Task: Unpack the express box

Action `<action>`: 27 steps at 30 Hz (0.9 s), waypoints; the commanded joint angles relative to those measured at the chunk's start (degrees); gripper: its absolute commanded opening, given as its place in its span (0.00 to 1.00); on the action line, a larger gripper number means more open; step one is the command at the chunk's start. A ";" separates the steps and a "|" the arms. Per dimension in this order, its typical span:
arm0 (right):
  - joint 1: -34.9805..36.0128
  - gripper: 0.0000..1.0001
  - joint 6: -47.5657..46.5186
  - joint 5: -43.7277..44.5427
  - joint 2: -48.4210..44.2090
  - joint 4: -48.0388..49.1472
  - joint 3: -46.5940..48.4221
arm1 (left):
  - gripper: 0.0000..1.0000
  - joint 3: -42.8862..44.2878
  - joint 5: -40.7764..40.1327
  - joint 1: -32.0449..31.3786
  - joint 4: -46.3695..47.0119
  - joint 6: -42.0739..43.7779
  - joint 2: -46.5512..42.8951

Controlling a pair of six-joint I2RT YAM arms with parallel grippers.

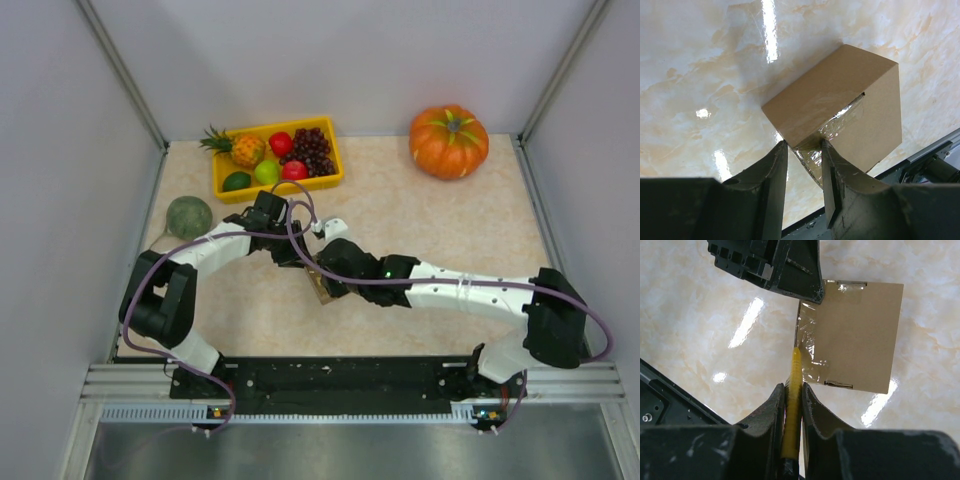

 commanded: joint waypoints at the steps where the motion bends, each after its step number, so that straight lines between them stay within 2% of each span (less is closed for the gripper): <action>1: 1.21 0.00 0.38 -2.40 -1.79 -3.15 0.01 | 0.35 -1.12 -7.16 0.00 -3.61 1.59 0.89; 13: 1.21 0.00 -0.67 3.93 -0.20 -1.40 5.63 | 0.35 -1.55 -6.89 0.00 -3.61 2.81 0.10; 27: 1.21 0.00 -0.76 3.14 3.40 1.33 6.95 | 0.35 -2.52 -6.37 0.00 -3.17 3.17 -0.07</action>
